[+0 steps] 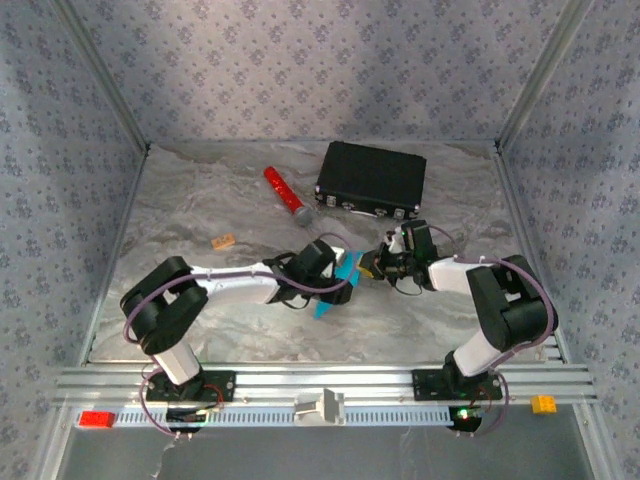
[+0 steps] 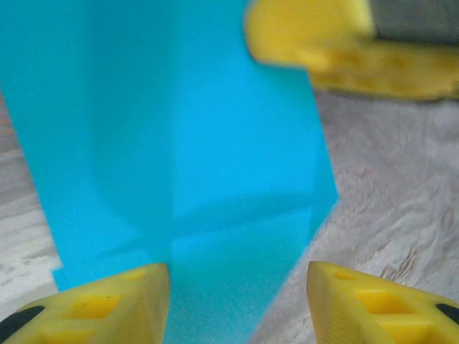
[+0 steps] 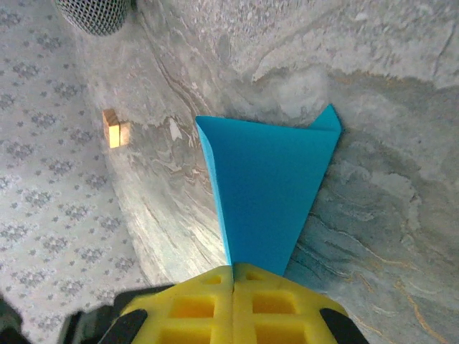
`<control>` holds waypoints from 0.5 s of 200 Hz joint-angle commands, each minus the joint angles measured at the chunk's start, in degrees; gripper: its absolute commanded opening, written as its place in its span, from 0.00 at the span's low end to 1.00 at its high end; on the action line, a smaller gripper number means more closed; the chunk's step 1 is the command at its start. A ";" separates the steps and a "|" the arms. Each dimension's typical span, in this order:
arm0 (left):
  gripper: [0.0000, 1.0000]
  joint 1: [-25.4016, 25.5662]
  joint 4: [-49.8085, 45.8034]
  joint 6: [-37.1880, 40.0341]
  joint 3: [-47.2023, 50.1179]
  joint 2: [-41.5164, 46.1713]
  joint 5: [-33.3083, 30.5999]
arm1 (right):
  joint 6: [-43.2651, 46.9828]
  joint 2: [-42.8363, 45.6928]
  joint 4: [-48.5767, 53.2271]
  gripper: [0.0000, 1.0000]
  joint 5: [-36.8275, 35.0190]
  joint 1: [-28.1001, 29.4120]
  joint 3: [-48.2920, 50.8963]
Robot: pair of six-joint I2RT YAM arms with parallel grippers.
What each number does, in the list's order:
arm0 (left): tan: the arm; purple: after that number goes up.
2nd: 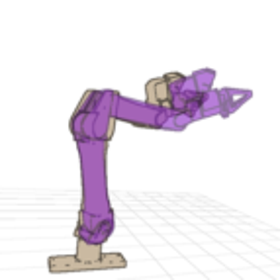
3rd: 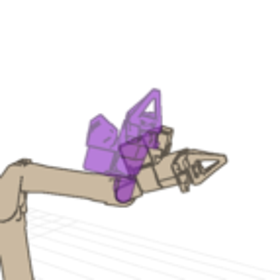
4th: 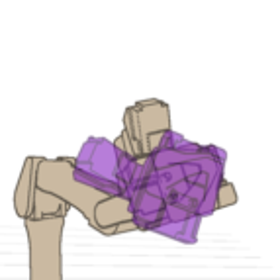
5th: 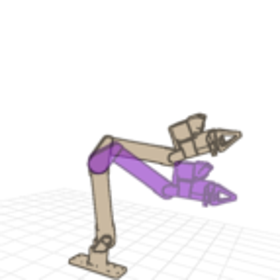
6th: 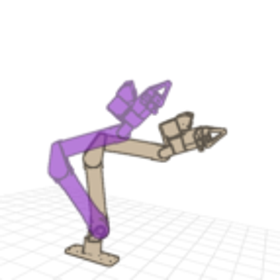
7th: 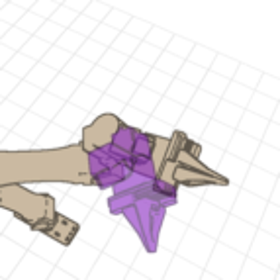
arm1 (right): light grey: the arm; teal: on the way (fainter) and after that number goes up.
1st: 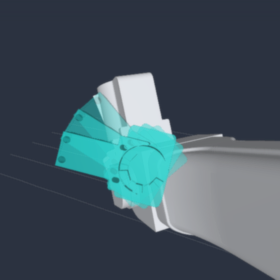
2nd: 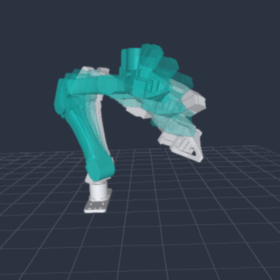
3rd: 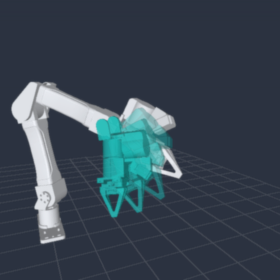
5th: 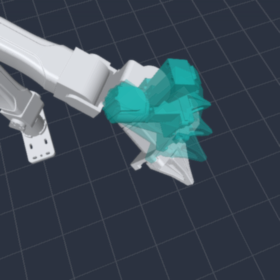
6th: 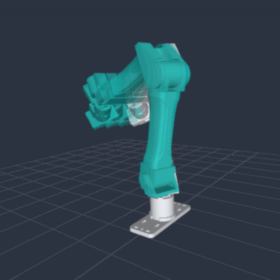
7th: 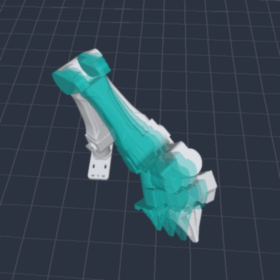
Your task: Fold a paper plane with a square sheet of paper (pick it up from the middle)
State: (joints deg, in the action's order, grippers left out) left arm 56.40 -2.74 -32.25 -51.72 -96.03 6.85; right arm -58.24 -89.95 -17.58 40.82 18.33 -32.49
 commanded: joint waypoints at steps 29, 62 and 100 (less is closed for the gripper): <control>0.60 7.11 -9.92 7.20 -3.94 -0.48 -17.00 | -3.37 1.53 -0.87 0.00 -0.79 -0.34 0.42; 0.61 10.75 -14.60 8.08 -7.16 -3.44 -26.54 | -3.68 1.62 -0.85 0.00 -0.80 -0.39 0.24; 0.58 13.46 -18.18 8.72 -10.68 -7.34 -32.24 | -4.39 1.84 -1.49 0.00 -0.61 -0.31 0.31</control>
State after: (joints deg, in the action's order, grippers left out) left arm 68.36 -15.92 -24.99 -59.83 -101.08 -18.06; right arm -61.30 -89.38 -18.35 40.64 18.35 -32.49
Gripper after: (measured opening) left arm 0.595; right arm 0.052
